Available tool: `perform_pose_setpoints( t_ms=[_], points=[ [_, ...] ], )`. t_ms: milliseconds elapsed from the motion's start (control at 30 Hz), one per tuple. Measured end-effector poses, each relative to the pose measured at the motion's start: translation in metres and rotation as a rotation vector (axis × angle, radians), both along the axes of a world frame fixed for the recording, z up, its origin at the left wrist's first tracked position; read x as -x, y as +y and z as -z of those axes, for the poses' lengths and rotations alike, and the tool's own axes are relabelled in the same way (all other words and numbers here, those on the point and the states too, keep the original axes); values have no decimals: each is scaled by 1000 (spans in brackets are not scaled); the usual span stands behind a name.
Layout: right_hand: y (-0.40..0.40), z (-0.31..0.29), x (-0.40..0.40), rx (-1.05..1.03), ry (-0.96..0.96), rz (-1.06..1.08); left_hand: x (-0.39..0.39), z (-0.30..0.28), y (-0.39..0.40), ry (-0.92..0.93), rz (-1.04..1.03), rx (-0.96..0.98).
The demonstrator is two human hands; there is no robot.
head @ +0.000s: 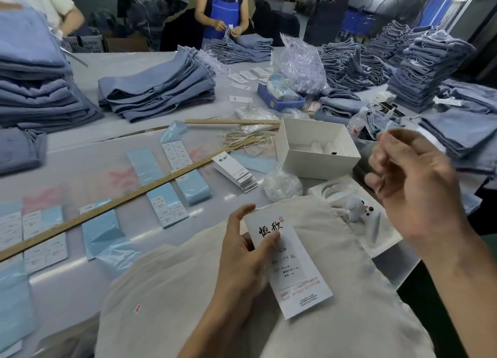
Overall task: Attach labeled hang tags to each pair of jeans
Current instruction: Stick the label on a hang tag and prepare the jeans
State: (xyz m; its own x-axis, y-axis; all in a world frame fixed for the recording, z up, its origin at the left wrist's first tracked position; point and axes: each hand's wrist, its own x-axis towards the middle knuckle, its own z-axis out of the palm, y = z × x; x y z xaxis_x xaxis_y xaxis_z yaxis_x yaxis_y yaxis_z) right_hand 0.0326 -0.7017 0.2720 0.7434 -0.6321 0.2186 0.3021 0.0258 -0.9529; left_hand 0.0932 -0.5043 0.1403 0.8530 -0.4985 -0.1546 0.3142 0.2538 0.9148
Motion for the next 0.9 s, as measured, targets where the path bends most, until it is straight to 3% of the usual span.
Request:
perform_pose_setpoints(
  t_ms=[133, 267, 667, 900],
  points=[
    [37, 18, 0, 696, 320, -13, 5, -4, -4, -134, -188, -37],
    [73, 56, 1, 1225, 469, 14, 7, -4, 0, -283, -298, -86],
    [82, 62, 5, 1240, 431, 103, 21, -15, 2, -408, -279, -72],
    [81, 61, 8, 1192, 422, 134, 12, -19, 15, -271, -93, 102]
  ],
)
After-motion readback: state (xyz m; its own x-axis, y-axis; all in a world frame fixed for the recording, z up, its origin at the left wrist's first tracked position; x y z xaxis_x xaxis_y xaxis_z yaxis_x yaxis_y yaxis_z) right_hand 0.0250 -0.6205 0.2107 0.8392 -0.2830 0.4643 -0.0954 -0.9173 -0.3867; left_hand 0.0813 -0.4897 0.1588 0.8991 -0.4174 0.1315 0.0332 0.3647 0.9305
